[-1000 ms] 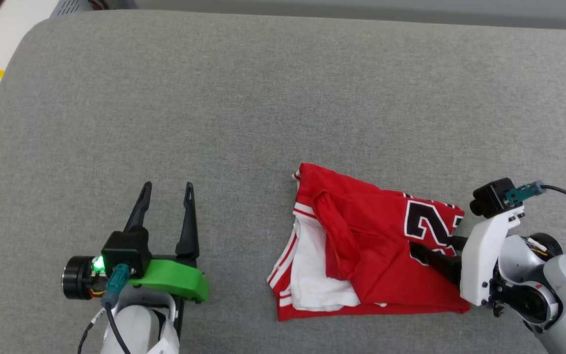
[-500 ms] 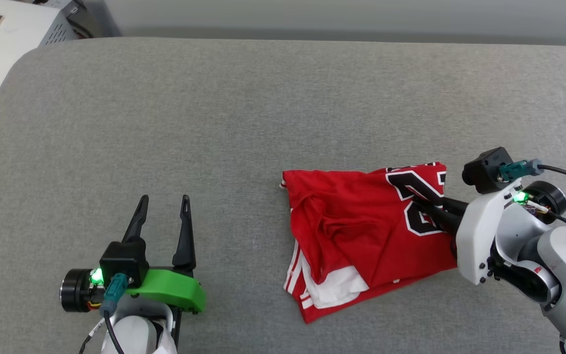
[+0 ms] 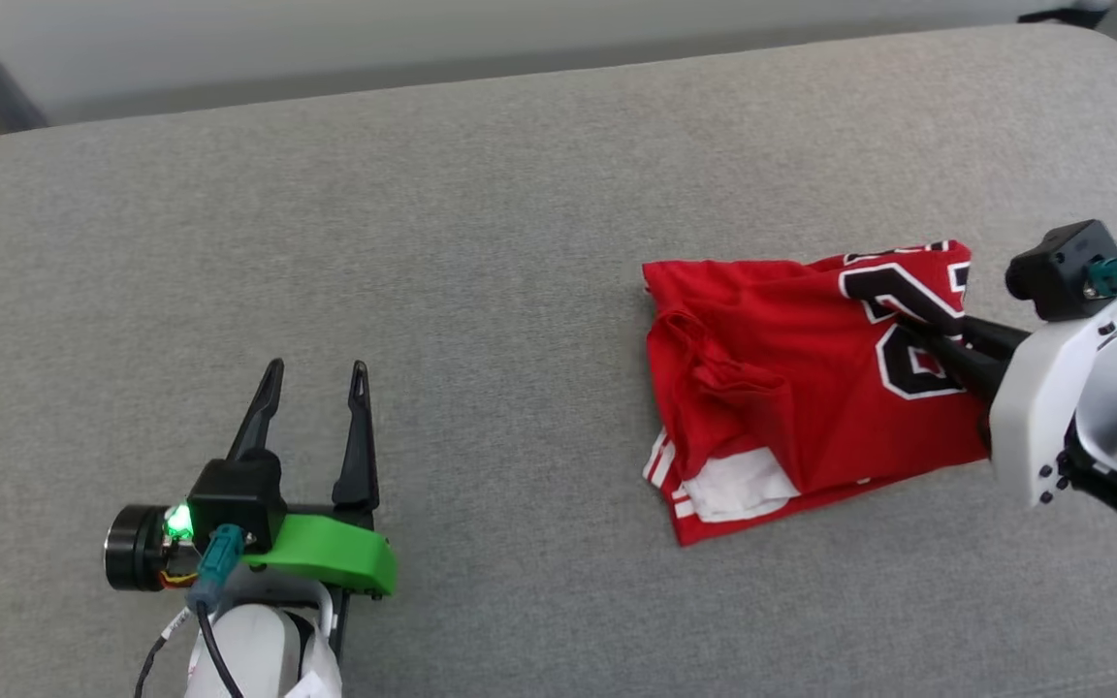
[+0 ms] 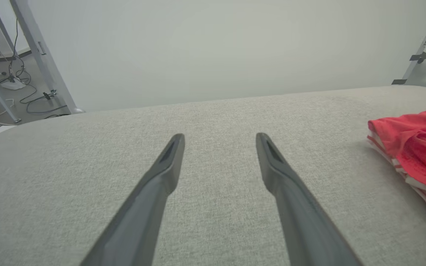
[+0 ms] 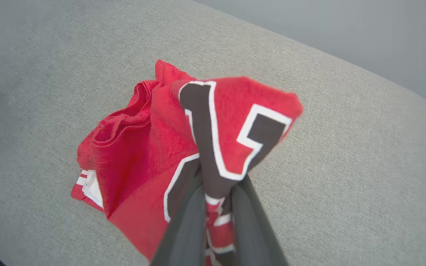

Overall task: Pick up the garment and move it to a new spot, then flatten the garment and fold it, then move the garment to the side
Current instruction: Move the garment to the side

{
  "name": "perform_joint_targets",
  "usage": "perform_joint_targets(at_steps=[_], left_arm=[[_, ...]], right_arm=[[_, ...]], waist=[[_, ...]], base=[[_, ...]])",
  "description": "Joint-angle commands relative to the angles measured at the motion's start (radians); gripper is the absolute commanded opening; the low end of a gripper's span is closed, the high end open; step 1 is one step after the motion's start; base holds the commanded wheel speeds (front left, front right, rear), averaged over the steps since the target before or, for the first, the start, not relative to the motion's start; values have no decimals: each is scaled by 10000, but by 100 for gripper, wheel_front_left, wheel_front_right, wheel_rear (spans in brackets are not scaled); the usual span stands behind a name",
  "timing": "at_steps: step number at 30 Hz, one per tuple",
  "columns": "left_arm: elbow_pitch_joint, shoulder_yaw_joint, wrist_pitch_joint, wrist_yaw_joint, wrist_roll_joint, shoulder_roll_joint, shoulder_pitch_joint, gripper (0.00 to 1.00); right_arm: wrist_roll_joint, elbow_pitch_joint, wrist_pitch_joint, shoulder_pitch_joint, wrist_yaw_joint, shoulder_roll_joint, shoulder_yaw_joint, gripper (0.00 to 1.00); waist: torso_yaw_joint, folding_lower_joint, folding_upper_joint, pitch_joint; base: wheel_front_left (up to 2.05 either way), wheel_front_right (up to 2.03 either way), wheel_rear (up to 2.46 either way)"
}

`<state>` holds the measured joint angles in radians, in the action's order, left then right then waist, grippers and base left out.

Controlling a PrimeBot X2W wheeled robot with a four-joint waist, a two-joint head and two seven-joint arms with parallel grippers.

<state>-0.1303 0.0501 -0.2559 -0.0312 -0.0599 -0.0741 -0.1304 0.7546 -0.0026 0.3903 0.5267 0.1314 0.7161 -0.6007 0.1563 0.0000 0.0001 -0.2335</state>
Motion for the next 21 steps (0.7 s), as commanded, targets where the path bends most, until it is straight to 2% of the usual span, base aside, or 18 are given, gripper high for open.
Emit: perform_joint_targets(at_steps=[1, 8, 14, 21], left_arm=[[98, 7, -59, 9, 121, -98, -238, 100], [358, 81, -59, -43, 269, -351, -837, 100], [596, 225, -58, -121, 376, -526, -1354, 100], [822, 260, -57, -119, 389, -663, -1861, 100]], right_arm=[[-121, 69, -43, 273, -7, 138, 130, 0], [-296, 1374, -258, 877, -7, 715, 899, 0], [-708, 3096, -580, 1761, -7, 1275, 1306, 0], [-1437, 5259, -927, 2919, -7, 1504, 1568, 0]], waist=[[754, 0, -1, -680], [1011, 0, -1, -1727], [777, 0, -1, -2536], [475, 0, -1, -3111]], base=[[0, 0, 0], [0, 0, 0], [0, 0, 0], [0, 0, 0]])
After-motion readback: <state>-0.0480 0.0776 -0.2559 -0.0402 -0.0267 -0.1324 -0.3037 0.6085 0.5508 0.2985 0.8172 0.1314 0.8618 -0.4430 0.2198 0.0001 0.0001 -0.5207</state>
